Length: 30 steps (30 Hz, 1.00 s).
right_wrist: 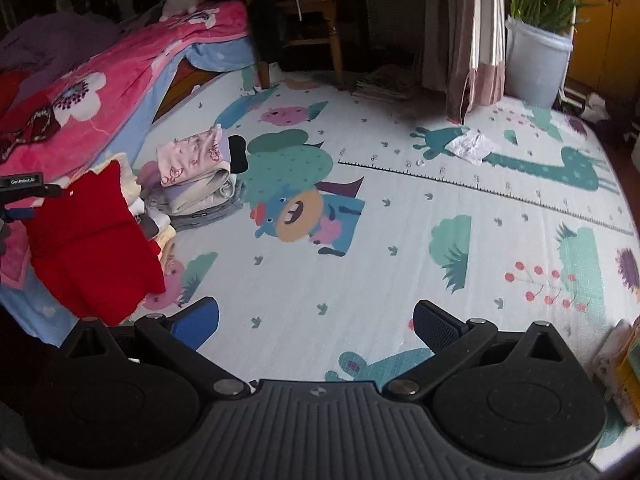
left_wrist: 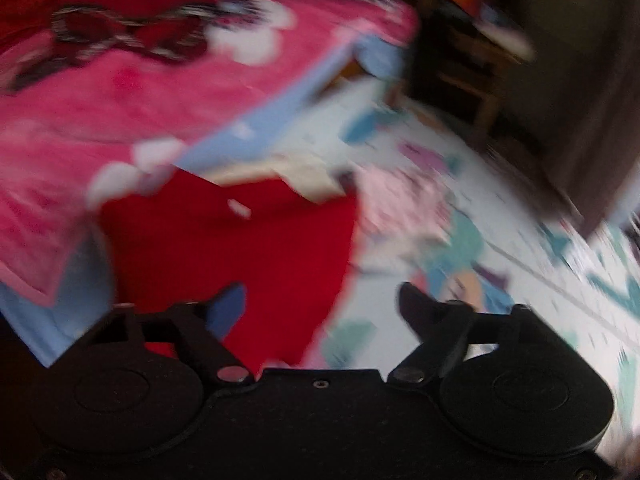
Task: Fold clothes
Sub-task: 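Reach the left tool to the red sweater on the clothes pile and grasp it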
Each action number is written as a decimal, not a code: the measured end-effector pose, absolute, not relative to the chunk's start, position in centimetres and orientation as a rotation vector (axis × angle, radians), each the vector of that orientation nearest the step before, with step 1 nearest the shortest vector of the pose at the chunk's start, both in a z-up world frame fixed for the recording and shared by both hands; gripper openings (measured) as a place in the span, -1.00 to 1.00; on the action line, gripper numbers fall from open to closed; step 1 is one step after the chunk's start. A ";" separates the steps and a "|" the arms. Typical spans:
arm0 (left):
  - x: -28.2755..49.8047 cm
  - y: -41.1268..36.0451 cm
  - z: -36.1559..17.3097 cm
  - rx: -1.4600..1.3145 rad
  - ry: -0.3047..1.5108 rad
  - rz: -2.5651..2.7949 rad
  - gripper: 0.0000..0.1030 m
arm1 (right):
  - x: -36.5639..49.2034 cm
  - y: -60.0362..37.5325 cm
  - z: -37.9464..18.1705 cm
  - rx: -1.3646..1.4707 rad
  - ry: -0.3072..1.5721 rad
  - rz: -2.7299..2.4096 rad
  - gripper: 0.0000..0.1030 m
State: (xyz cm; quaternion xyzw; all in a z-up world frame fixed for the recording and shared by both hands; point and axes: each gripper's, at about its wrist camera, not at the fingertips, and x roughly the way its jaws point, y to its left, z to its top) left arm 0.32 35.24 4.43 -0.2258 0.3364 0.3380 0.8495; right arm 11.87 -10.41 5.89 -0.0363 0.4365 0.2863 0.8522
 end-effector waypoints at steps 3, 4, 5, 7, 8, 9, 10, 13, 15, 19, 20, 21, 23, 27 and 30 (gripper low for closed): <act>-1.1 40.2 5.1 -0.538 0.636 0.797 0.34 | 11.8 -10.9 5.8 -0.019 0.958 0.626 1.00; -1.6 41.6 5.3 -0.556 0.613 0.817 0.34 | 11.6 -11.0 5.8 -0.009 0.967 0.637 1.00; -1.9 42.9 5.3 -0.575 0.593 0.823 0.34 | 11.4 -11.1 5.9 -0.002 0.974 0.647 1.00; -2.2 44.8 5.1 -0.614 0.581 0.834 0.34 | 10.8 -11.1 6.1 -0.003 0.975 0.664 1.00; -2.2 45.3 4.8 -0.616 0.588 0.834 0.34 | 10.5 -11.1 6.2 -0.006 0.974 0.674 1.00; -1.9 45.8 4.4 -0.604 0.603 0.831 0.34 | 10.2 -11.2 6.3 -0.009 0.975 0.685 1.00; -1.6 46.1 4.0 -0.584 0.625 0.834 0.34 | 9.9 -11.4 6.4 -0.011 0.976 0.694 1.00; -0.3 47.7 2.5 -0.546 0.679 0.828 0.34 | 9.4 -11.7 6.5 -0.003 0.989 0.711 1.00; 0.4 48.8 1.5 -0.537 0.709 0.814 0.34 | 9.3 -12.1 6.5 0.010 1.003 0.724 1.00; 1.7 49.9 -0.9 -0.498 0.774 0.821 0.34 | 9.2 -12.8 6.0 0.016 1.026 0.723 1.00; 1.9 50.2 -1.5 -0.492 0.791 0.821 0.34 | 9.2 -12.9 5.8 0.015 1.032 0.719 1.00; 2.1 50.3 -2.1 -0.484 0.807 0.821 0.31 | 9.2 -13.1 5.6 0.015 1.038 0.713 1.00; 2.3 50.2 -2.7 -0.454 0.828 0.818 -0.05 | 9.3 -13.4 5.3 0.018 1.048 0.699 1.00; 2.4 49.0 -2.2 -0.404 0.814 0.793 -1.00 | 9.3 -14.1 5.0 0.035 1.058 0.680 1.00; 2.4 47.1 -0.8 -0.353 0.764 0.760 -1.00 | 9.1 -14.5 5.2 0.041 1.045 0.679 1.00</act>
